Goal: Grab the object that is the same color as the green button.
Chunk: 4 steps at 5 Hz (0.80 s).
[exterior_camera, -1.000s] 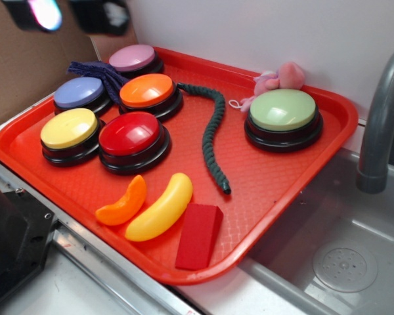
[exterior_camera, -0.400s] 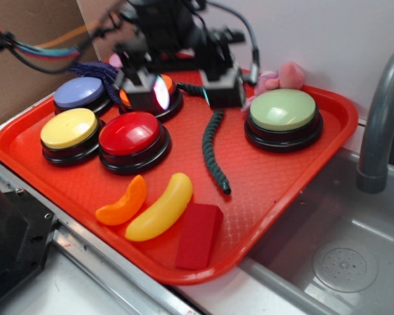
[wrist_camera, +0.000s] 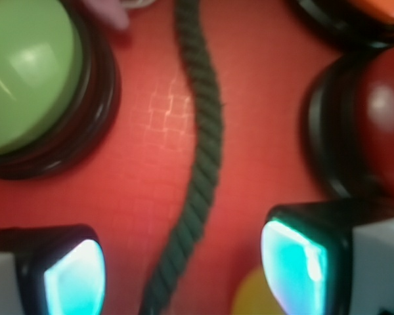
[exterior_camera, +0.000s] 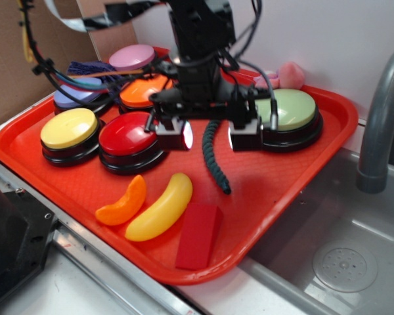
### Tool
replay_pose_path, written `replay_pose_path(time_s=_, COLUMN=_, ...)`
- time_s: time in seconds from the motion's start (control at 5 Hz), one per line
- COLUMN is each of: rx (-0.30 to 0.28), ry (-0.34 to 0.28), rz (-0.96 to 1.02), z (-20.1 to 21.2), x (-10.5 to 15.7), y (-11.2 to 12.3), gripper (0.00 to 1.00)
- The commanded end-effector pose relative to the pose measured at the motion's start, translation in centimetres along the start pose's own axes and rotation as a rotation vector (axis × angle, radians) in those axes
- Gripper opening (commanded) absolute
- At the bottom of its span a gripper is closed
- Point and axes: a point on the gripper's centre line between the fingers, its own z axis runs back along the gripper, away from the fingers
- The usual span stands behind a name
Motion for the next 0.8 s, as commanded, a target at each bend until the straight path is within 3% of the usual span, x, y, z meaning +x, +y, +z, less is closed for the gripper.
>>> replay_pose_path(time_s=0.0, rx=-0.017, ry=-0.005, rz=-0.013, z=-2.2, x=0.7, y=-0.8, gripper=1.00)
replay_pose_path(time_s=0.2, rx=-0.036, ry=-0.001, rz=-0.028, z=-2.7, x=0.3, y=-0.7, gripper=0.80)
replay_pose_path(time_s=0.4, rx=-0.052, ry=0.003, rz=-0.031, z=-3.0, x=-0.2, y=-0.6, gripper=0.00)
replay_pose_path(time_s=0.6, rx=-0.074, ry=0.002, rz=-0.019, z=-2.7, x=-0.4, y=-0.5, gripper=0.00)
